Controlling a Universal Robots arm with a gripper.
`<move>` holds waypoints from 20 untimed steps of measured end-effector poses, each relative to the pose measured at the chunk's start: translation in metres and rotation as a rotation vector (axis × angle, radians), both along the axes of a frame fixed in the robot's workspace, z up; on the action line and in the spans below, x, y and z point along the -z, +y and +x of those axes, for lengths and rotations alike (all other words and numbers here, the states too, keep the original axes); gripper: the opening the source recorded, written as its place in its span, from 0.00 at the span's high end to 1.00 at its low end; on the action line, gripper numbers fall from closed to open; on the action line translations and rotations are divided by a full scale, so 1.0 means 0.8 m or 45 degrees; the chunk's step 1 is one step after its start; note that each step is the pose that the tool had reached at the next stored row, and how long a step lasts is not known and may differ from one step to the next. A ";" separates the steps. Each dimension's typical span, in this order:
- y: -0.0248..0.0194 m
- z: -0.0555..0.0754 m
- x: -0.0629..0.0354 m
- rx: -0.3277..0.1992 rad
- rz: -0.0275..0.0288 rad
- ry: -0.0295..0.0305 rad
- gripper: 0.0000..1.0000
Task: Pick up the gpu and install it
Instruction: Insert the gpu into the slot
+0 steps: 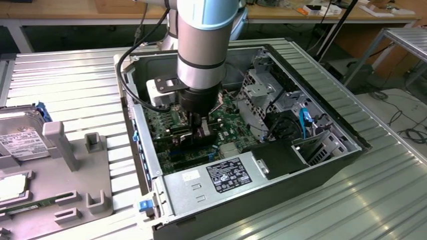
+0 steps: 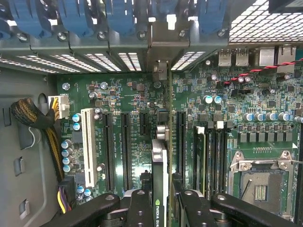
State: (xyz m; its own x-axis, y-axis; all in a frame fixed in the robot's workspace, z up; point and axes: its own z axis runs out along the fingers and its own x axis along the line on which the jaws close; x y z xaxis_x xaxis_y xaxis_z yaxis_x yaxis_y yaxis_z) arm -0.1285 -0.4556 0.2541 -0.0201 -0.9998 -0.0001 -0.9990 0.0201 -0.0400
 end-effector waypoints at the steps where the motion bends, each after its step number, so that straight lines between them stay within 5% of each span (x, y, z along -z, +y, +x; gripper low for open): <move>1: 0.0000 0.000 0.000 0.000 0.0000 0.0000 0.73; 9: 0.0000 0.000 0.000 0.000 -0.0001 0.0000 0.73; 12: 0.0000 0.000 0.000 0.000 0.0001 -0.0001 0.60; 14: 0.0007 0.000 0.000 0.000 -0.0005 0.0001 0.60; 17: 0.0008 0.000 -0.012 0.002 -0.0013 0.0017 0.60; 20: 0.0009 0.000 -0.036 0.002 -0.0046 0.0054 0.60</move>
State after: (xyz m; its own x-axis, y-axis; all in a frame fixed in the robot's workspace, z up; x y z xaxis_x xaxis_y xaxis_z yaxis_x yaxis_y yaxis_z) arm -0.1285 -0.4549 0.2832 -0.0213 -0.9998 0.0037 -0.9991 0.0212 -0.0359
